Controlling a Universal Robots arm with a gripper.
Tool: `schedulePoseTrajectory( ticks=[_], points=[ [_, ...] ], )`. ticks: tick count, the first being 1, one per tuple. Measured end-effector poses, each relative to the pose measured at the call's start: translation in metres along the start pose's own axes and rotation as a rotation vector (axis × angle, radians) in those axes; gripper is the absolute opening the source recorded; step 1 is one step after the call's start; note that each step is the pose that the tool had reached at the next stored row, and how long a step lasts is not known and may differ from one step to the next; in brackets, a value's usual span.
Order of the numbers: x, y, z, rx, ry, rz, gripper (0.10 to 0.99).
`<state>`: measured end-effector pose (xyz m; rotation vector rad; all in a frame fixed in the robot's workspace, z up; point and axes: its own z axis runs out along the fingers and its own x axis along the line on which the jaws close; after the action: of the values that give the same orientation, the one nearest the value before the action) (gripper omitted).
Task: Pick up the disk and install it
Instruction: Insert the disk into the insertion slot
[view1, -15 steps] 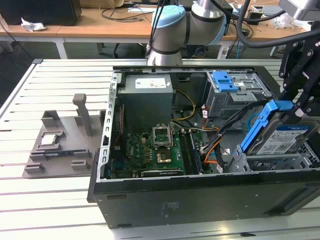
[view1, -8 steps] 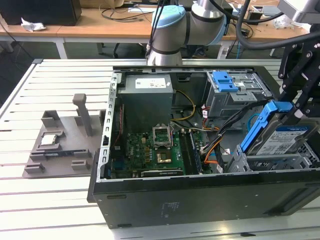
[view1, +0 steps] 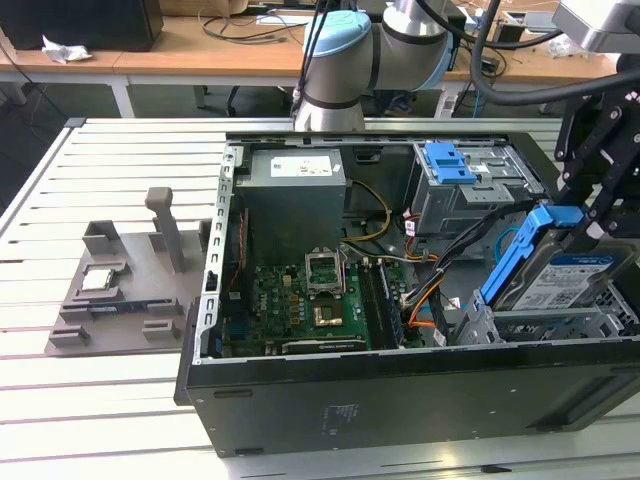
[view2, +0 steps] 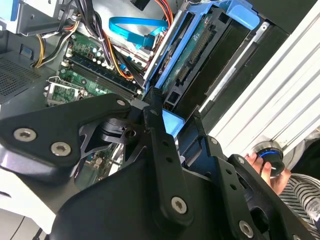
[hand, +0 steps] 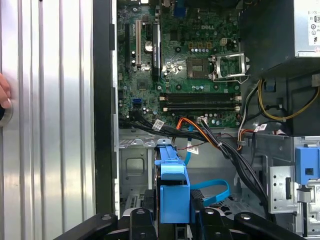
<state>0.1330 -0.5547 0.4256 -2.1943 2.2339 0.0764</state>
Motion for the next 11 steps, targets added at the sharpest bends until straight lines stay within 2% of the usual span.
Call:
schedulePoseTrajectory(
  ticks=[11],
  points=[
    [0.0,0.0,0.0012,0.0,-0.0002,0.0,0.376]
  ],
)
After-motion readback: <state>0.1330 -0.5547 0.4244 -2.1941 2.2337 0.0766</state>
